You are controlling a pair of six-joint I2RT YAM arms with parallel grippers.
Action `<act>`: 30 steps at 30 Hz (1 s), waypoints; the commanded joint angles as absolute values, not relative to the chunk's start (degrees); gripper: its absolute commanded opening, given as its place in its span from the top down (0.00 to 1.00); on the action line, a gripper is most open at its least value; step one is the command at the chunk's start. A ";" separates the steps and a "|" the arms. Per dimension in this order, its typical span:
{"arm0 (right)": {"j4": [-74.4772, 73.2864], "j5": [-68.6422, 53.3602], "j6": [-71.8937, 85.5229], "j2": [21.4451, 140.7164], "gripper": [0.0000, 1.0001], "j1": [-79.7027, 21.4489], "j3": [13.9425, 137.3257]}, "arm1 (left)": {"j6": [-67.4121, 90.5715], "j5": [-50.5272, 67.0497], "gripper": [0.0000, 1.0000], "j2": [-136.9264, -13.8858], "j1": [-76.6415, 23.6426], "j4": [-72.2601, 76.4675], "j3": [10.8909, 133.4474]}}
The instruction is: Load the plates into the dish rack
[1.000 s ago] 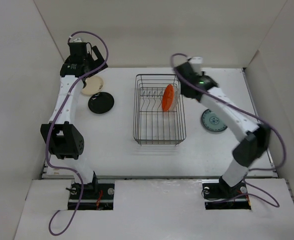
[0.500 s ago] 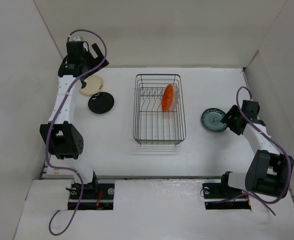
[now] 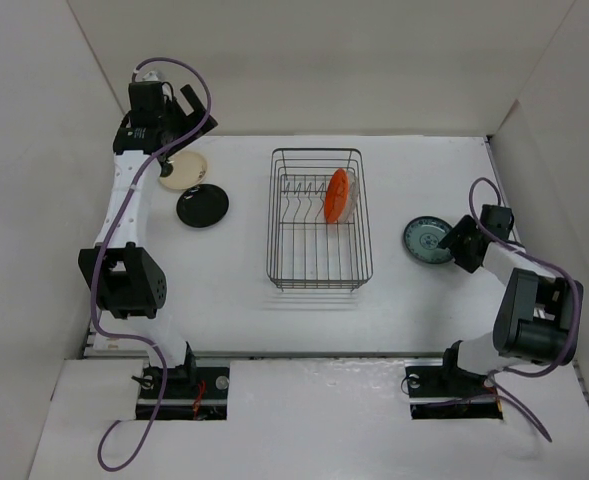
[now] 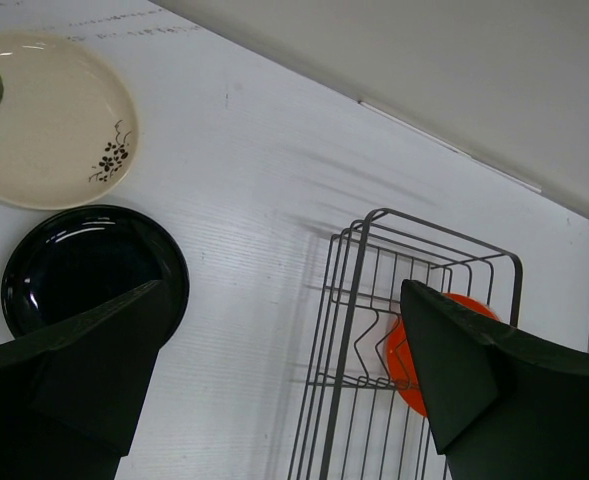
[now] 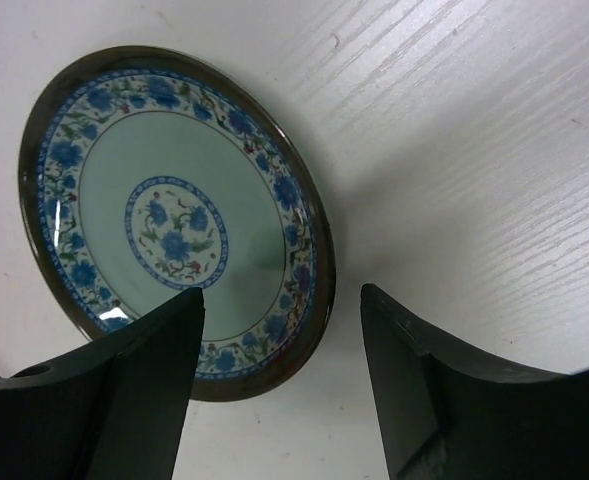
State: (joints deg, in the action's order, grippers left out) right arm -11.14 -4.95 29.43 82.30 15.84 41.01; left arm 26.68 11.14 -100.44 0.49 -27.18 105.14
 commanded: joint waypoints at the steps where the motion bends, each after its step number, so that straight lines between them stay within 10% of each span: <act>1: -7.56 -3.78 30.84 83.58 0.31 16.26 41.30 | 26.54 10.82 0.00 -97.04 0.79 -24.87 105.82; 12: -8.17 -3.78 31.38 88.06 0.67 16.26 43.68 | 25.93 9.67 0.00 -97.03 0.79 -24.87 105.82; 16: -8.78 -4.31 30.76 89.30 0.99 16.26 44.30 | 25.40 8.61 0.00 -97.03 0.79 -25.40 105.82; 30: -26.88 14.48 34.19 69.79 1.00 0.81 65.98 | 25.40 7.04 0.00 -96.50 0.79 -25.92 105.29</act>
State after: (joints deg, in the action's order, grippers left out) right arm -23.42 5.13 33.04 76.07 4.97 56.18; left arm 26.00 7.90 -100.42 0.49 -26.81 105.12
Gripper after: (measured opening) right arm 0.038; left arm 0.997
